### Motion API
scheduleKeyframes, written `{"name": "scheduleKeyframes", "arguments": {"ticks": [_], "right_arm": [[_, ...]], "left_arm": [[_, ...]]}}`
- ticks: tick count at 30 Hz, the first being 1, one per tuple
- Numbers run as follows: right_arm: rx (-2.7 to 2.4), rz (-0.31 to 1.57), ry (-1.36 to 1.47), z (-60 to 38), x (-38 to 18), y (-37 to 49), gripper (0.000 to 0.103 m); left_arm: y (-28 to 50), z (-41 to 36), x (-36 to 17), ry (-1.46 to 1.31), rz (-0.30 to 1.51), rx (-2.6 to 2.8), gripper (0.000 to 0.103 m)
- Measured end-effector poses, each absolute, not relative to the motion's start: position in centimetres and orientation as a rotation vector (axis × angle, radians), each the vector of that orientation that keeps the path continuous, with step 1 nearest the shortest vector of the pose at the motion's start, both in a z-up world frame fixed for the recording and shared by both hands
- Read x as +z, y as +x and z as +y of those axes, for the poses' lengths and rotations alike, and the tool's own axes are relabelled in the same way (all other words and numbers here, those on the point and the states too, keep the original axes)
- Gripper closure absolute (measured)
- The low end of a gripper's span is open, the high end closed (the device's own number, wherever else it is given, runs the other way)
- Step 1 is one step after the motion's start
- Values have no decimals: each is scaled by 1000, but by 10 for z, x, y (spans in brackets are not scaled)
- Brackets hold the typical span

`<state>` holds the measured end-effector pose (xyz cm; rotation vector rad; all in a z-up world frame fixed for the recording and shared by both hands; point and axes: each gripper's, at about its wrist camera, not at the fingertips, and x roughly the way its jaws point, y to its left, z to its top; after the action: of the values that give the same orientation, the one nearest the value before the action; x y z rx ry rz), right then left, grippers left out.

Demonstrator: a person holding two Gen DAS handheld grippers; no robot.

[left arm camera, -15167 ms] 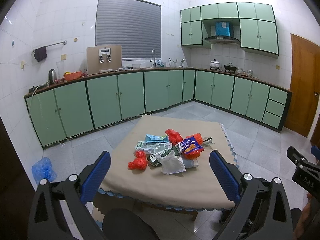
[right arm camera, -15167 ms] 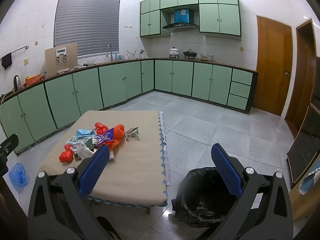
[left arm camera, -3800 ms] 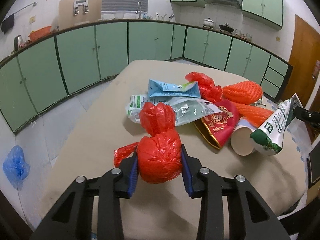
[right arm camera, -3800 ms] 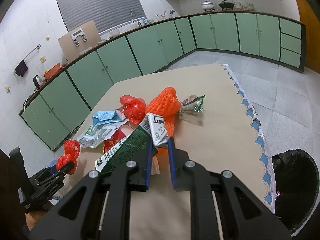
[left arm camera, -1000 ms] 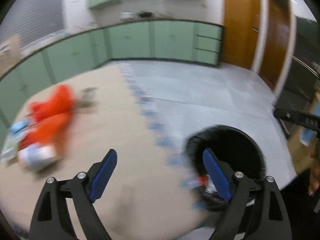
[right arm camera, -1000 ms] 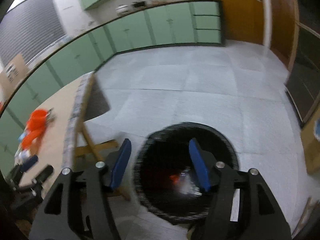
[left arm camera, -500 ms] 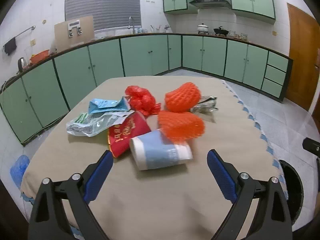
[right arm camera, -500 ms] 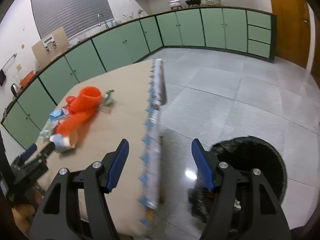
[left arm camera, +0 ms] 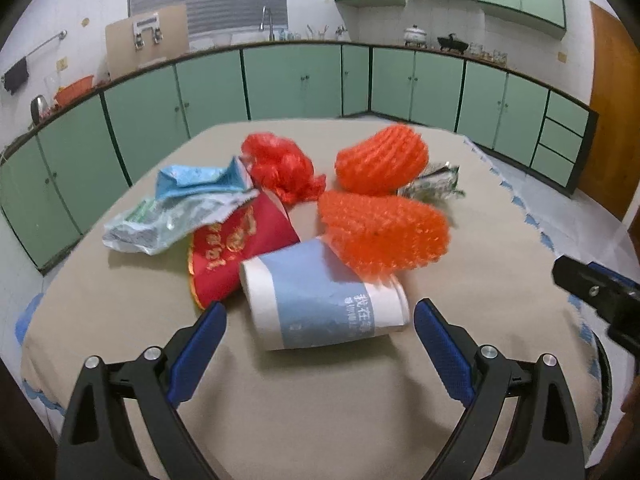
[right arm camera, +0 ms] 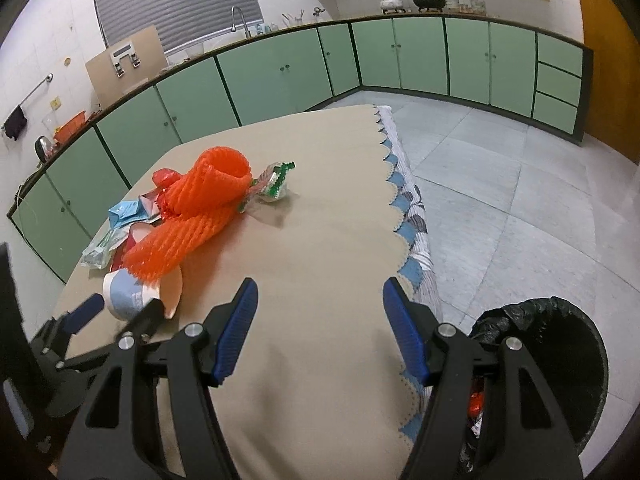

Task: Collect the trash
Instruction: 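Move both tools back over the table, then grasp the paper cup with the left gripper while the right gripper grasps the orange foam net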

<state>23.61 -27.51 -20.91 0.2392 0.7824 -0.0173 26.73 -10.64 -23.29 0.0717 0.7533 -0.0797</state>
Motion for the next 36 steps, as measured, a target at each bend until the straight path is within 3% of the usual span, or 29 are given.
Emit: {"name": "scheduleKeyframes", "arguments": {"ticks": [3,4,5,19,36], "right_arm": [[-16,787,236,-273,-212,238,39],[-14,787,235,-272,-212,238,39],[-11,787,233,-270,-212,239,39],[70,787,217,-222,-202,241,42],[135,841,227,-155,-227,276,49]], "left_arm": [[275,-107,-242,77,789,-72,13],[275,-105,-244,64,800,-86,27],[275,-102,-245,49,810,-98,28],[224,-48,-208,24,712,-105,28],[244,1,-194,56,626,-103,28]]}}
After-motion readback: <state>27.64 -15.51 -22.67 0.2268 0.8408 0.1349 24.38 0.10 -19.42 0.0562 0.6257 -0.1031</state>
